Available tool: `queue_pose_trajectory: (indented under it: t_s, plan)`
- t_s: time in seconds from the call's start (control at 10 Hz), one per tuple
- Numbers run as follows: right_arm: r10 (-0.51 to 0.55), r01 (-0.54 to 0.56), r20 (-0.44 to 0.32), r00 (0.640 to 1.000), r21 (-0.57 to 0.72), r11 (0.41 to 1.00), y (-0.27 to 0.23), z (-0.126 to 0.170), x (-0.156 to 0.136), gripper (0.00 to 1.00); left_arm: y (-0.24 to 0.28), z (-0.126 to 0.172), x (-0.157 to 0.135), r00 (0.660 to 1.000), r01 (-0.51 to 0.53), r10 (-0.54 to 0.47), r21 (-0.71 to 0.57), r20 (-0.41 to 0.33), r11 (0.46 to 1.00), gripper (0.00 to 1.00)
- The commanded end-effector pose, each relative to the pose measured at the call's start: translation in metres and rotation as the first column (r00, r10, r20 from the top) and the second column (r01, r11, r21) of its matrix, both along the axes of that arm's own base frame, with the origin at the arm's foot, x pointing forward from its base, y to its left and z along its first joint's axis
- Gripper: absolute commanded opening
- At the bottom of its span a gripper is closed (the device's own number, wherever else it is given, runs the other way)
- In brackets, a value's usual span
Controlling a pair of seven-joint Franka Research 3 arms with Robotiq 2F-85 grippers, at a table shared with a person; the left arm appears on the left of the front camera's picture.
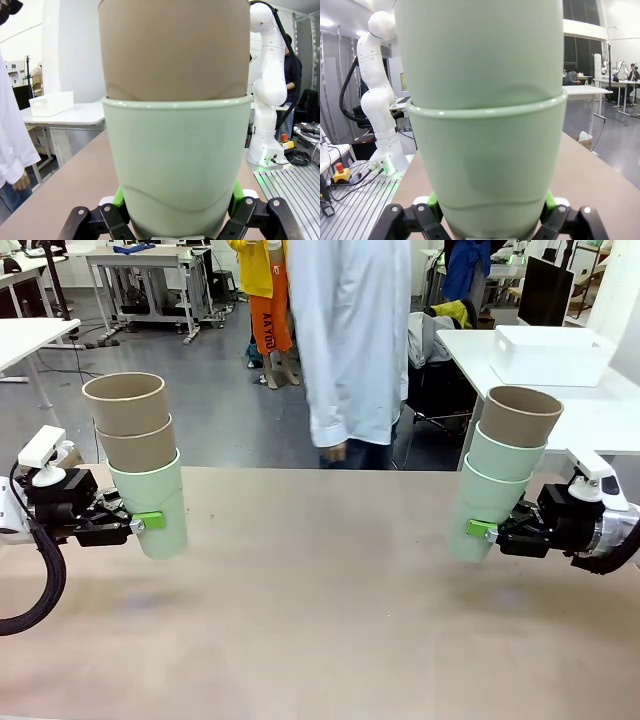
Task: Stack the cups and store them in the basket.
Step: Place the stack of Reusable plastic cups into the Pantry Basket.
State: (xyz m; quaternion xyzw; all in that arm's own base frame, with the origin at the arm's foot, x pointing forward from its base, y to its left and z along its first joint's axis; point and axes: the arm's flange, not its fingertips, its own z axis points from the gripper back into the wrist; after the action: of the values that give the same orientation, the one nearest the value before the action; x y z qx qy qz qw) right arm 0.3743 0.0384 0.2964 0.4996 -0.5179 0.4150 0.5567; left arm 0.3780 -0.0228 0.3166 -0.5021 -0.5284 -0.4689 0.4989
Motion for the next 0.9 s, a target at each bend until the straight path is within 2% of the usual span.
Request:
queue_pose_trajectory:
  t_s: [0.0,0.8]
  plan:
    - [-0.005,0.005,0.012,1.0,0.002,1.0,0.0001,0.0045,0.001,0.85,-0.0008,0.0052,0.0,1.0,0.003,-0.003,-0.006,0.004,1.0,0.85]
    - [-0.005,0.005,0.012,1.0,0.002,1.0,0.0001,0.0045,0.001,0.85,-0.0008,0.0052,0.0,1.0,0.003,-0.003,-0.006,0.004,1.0,0.85]
